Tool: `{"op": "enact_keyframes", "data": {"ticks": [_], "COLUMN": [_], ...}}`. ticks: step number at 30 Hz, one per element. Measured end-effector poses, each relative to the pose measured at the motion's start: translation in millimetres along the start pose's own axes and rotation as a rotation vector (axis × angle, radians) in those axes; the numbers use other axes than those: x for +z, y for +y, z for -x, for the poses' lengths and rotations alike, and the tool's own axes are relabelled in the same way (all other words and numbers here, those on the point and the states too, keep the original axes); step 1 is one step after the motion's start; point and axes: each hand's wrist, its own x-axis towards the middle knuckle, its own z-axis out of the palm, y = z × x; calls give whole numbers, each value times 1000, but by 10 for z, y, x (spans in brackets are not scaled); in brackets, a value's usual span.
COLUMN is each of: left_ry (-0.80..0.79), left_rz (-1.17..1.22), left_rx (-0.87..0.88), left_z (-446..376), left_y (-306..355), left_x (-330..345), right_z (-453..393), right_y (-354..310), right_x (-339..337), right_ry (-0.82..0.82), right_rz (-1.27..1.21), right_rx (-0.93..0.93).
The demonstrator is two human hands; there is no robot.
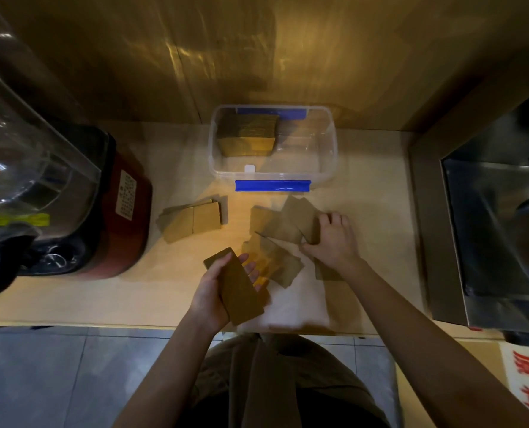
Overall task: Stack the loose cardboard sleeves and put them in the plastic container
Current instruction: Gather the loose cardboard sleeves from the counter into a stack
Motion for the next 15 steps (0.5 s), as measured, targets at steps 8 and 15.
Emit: {"op": "enact_keyframes", "data": {"ticks": [8,15], "left_ry": [30,44], "left_rz": [-7,6], "left_rx": [19,20], "left_z": [72,117], "left_y": [-83,-130], "left_x": [-108,-61], "right_z": [-7,29], "right_y": [-15,-11], "right_x": [51,25], "right_ry": [54,77], "right_rz": [42,3], "right_rx": [11,47]}}
